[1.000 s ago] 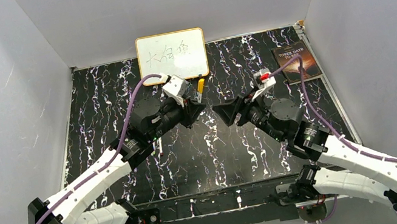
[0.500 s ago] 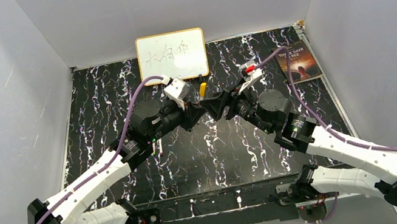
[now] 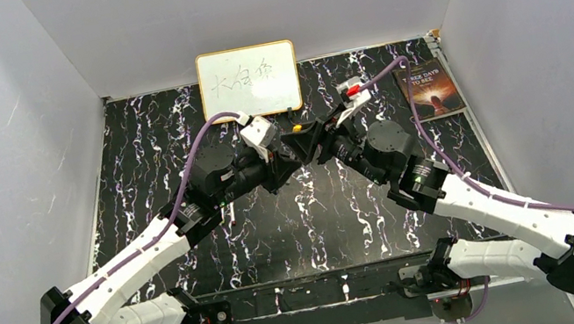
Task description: Insert the pens into the pen caps
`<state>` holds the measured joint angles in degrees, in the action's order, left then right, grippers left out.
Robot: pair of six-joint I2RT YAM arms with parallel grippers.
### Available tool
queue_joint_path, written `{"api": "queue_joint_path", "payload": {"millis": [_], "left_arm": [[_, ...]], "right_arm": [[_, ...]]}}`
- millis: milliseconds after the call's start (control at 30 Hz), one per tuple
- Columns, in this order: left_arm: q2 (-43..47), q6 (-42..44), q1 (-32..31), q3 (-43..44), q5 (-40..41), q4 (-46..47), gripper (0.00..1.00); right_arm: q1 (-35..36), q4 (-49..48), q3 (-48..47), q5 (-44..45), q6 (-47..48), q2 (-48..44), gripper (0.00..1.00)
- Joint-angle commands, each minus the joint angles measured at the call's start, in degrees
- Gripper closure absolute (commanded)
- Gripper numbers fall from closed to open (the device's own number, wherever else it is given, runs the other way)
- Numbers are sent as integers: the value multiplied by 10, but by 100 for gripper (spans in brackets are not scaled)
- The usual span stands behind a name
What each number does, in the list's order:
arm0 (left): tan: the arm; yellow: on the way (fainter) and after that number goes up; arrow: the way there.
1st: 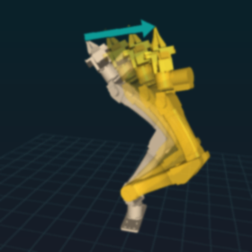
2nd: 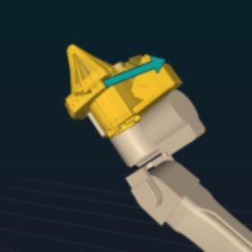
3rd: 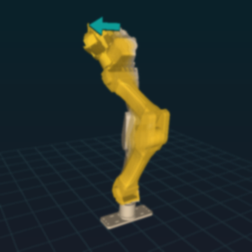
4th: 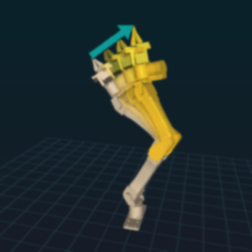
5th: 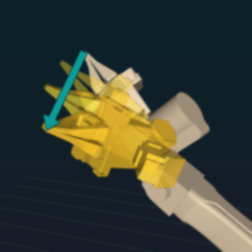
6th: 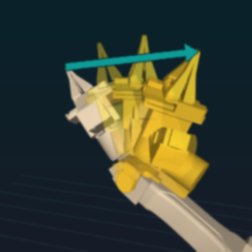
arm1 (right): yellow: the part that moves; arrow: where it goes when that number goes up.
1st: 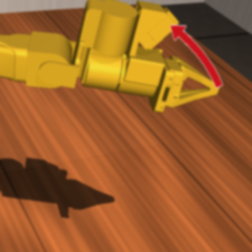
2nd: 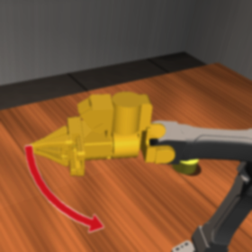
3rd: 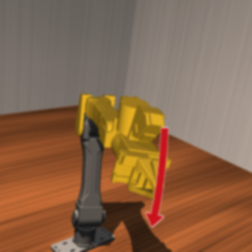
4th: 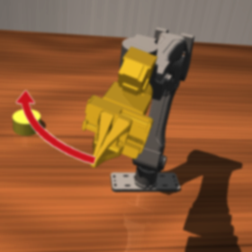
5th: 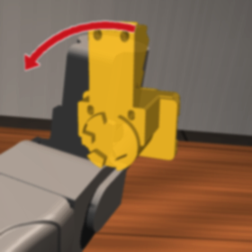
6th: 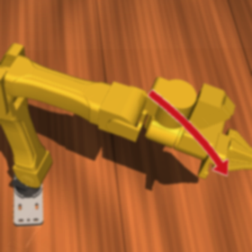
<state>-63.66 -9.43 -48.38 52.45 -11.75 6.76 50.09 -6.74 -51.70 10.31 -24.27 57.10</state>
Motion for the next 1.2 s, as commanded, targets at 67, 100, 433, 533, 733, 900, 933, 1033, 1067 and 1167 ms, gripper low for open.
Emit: {"api": "queue_joint_path", "payload": {"millis": [67,100,433,533,733,900,933,1033,1067,1167], "left_arm": [[18,2,0,-3,-11,4,100],[20,2,0,-2,-11,3,100],[25,2,0,0,-11,1,100],[30,1,0,-3,-4,9,100],[39,1,0,6,12,23,100],[18,17,0,44,23,12,100],[12,20,0,53,24,8,100],[-4,30,1,71,26,5,100],[-8,32,1,75,29,6,100],[-20,35,1,86,33,13,100]], "right_arm": [[-5,-40,-36,-3,12,6,55],[-5,-40,-34,-3,12,6,57],[-6,-41,-24,-5,6,4,100],[-6,-35,-20,-13,3,5,100],[-6,-20,-5,-57,-1,9,100],[-6,5,23,-104,-11,18,100],[-6,8,31,-110,-14,17,100],[-6,9,58,-122,-24,11,100],[-6,10,65,-124,-26,9,100],[-6,13,84,-130,-31,6,100]]}}
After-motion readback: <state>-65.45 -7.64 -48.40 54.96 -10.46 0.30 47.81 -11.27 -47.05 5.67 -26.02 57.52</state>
